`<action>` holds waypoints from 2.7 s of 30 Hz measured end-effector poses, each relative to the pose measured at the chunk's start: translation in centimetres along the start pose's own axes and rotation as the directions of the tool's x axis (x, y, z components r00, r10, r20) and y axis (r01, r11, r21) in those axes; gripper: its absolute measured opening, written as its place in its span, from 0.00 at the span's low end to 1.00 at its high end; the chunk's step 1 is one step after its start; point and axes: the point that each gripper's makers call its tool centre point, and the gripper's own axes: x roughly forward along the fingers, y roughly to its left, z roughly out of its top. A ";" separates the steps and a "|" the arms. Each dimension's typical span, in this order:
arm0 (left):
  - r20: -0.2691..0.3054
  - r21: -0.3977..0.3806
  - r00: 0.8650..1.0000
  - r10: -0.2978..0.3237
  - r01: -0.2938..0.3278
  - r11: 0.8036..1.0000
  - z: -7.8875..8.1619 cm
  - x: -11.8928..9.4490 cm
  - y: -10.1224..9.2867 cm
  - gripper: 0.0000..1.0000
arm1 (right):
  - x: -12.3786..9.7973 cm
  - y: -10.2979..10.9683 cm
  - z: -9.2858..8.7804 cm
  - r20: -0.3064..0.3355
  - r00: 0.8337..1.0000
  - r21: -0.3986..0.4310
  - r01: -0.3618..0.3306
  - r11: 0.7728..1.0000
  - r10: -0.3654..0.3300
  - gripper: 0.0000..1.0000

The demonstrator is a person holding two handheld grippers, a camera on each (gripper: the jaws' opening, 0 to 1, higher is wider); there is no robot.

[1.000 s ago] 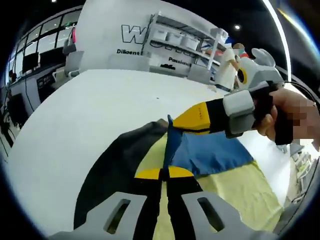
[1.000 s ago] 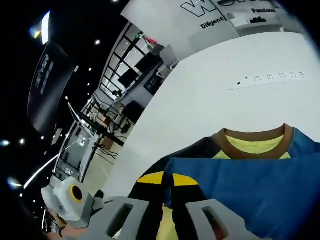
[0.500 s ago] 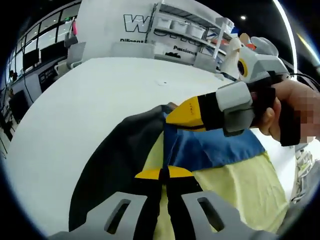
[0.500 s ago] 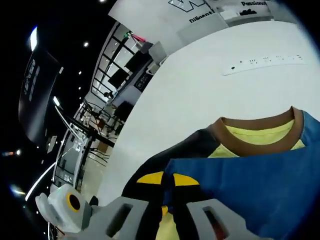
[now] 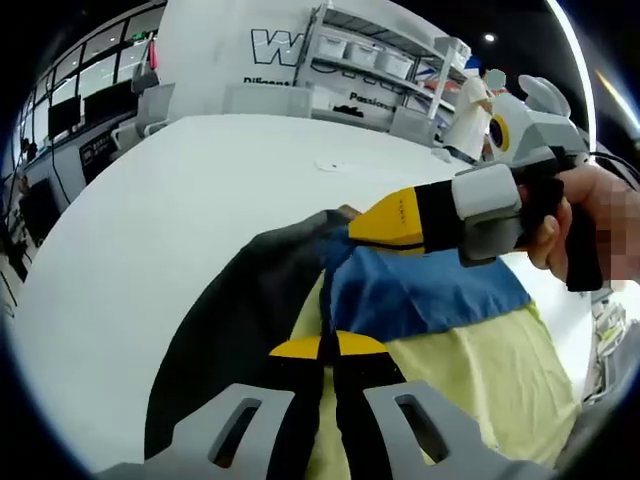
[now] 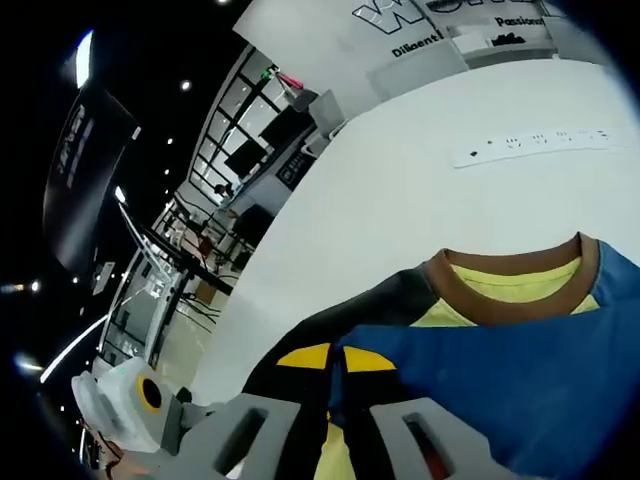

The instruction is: Fold the garment on the visible template until the final outline fits inside the template.

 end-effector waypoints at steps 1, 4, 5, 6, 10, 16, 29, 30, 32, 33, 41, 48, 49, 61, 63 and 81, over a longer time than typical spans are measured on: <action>0.007 0.001 1.000 -0.004 0.004 1.000 0.1 0.0 -0.1 0.01 | -0.3 0.1 0.2 0.010 1.000 -0.001 -0.003 1.000 0.003 0.00; 0.010 -0.004 1.000 0.003 -0.003 1.000 0.1 -0.4 0.1 0.01 | -0.7 -0.2 1.3 0.062 0.998 -0.028 -0.008 1.000 0.009 0.00; 0.010 -0.008 1.000 0.008 -0.008 1.000 0.0 -0.5 0.2 0.01 | -1.2 -0.1 1.3 0.065 0.998 -0.030 -0.005 1.000 0.007 0.00; 0.009 -0.012 1.000 0.005 -0.005 1.000 -0.1 -0.7 0.4 0.01 | -1.4 -0.1 1.4 0.071 0.997 -0.027 -0.007 1.000 0.009 0.00; 0.012 -0.009 1.000 0.019 -0.018 1.000 -0.1 -1.6 0.8 0.00 | -2.7 0.4 1.8 0.103 0.995 -0.044 0.001 0.999 0.004 0.00; 0.038 -0.004 0.998 0.044 -0.044 0.999 0.3 -3.0 1.6 0.00 | -4.1 0.0 2.3 0.134 0.991 -0.150 0.044 0.988 -0.024 0.00; 0.182 -0.015 0.981 0.060 -0.059 0.998 2.6 -6.5 2.0 0.00 | -8.1 0.6 2.8 0.175 0.979 -0.325 0.162 0.932 -0.109 0.00; 0.189 -0.013 0.980 0.064 -0.063 0.998 2.7 -6.8 2.1 0.00 | -8.3 0.6 2.8 0.177 0.978 -0.329 0.165 0.930 -0.111 0.00; 0.205 -0.012 0.976 0.071 -0.070 0.997 2.9 -7.5 2.3 0.00 | -8.9 0.8 2.7 0.182 0.977 -0.338 0.167 0.926 -0.110 0.00; 0.208 -0.012 0.975 0.075 -0.075 0.997 2.9 -7.8 2.4 0.00 | -9.1 0.8 2.7 0.183 0.977 -0.341 0.169 0.925 -0.111 0.00; 0.226 0.040 0.969 0.100 -0.112 0.993 2.8 -9.8 3.3 0.00 | -10.9 0.1 1.9 0.189 0.973 -0.347 0.190 0.919 -0.130 0.00; 0.218 0.029 0.969 0.116 -0.126 0.992 1.7 -11.0 4.1 0.00 | -12.3 -1.1 1.4 0.200 0.967 -0.340 0.220 0.914 -0.158 0.00; 0.214 0.032 0.970 0.117 -0.126 0.991 1.6 -11.0 4.2 0.00 | -12.5 -1.4 1.3 0.203 0.965 -0.343 0.231 0.911 -0.168 0.00; 0.159 0.092 0.984 0.085 -0.100 0.991 -0.3 -12.0 5.4 0.21 | -13.5 -4.4 0.0 0.185 0.957 -0.412 0.280 0.867 -0.222 0.05; 0.142 0.094 0.987 0.080 -0.094 0.991 -0.7 -12.1 5.5 0.21 | -13.9 -5.3 -0.3 0.181 0.955 -0.397 0.291 0.870 -0.236 0.10; -0.022 0.053 0.999 0.049 -0.048 0.997 -6.7 -12.4 6.1 0.25 | -17.4 -14.6 -2.5 0.138 0.873 -0.340 0.485 0.806 -0.467 0.27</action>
